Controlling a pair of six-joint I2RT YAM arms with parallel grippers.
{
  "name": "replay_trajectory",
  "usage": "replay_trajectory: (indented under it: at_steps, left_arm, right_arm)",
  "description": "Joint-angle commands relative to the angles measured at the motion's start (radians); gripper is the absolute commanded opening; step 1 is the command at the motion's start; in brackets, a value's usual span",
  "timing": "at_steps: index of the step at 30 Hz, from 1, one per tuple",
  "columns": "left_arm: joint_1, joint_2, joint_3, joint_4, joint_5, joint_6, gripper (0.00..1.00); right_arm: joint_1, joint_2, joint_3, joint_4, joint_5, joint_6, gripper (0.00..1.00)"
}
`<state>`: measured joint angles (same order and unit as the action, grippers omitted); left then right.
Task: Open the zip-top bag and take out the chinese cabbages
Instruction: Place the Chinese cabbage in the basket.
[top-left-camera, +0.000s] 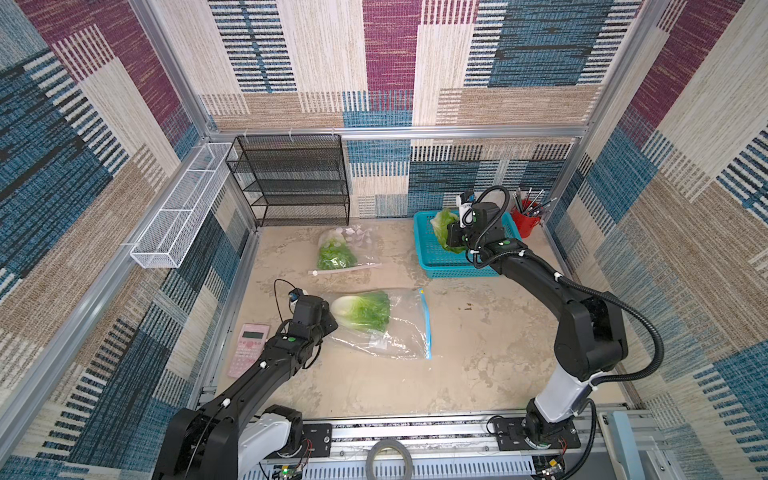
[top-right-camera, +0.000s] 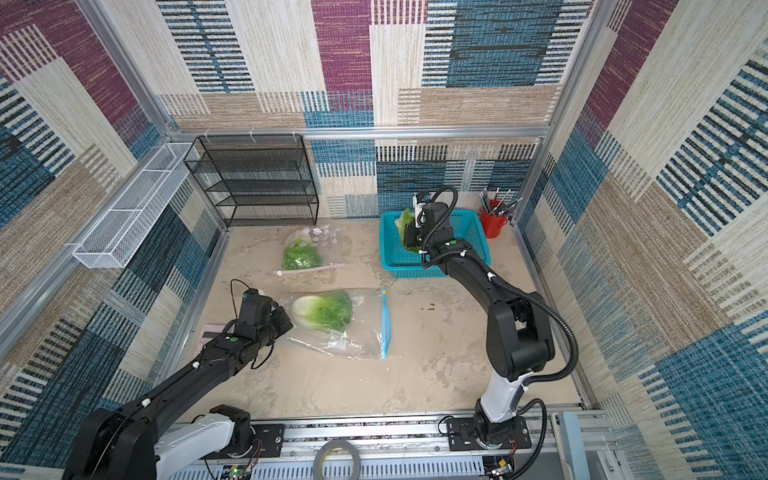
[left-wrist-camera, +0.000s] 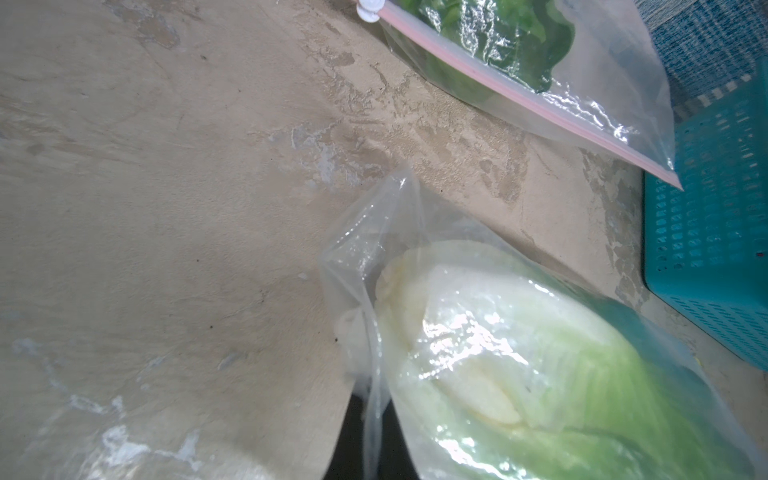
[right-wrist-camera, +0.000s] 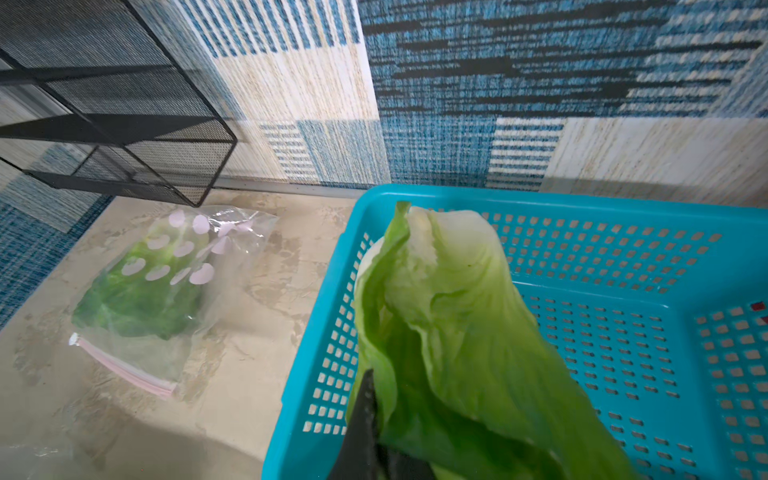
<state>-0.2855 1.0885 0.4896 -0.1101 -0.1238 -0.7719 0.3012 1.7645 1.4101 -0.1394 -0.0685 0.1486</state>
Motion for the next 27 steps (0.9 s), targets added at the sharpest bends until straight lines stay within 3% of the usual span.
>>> replay_trajectory:
  at_steps: [1, 17, 27]
  left_arm:
    - [0.000, 0.006, 0.015, 0.001, 0.021, -0.010, 0.00]
    - [-0.003, 0.007, 0.021, -0.001, 0.020, -0.029, 0.00]
    - [-0.002, 0.017, 0.020, 0.007, 0.023, -0.038, 0.00]
  right_arm:
    - [-0.002, 0.030, 0.016, 0.076, 0.034, 0.026, 0.00]
    - [-0.008, 0.182, 0.034, 0.147, 0.007, 0.077, 0.00]
    - [-0.007, 0.177, -0.021, 0.145, -0.060, 0.135, 0.19]
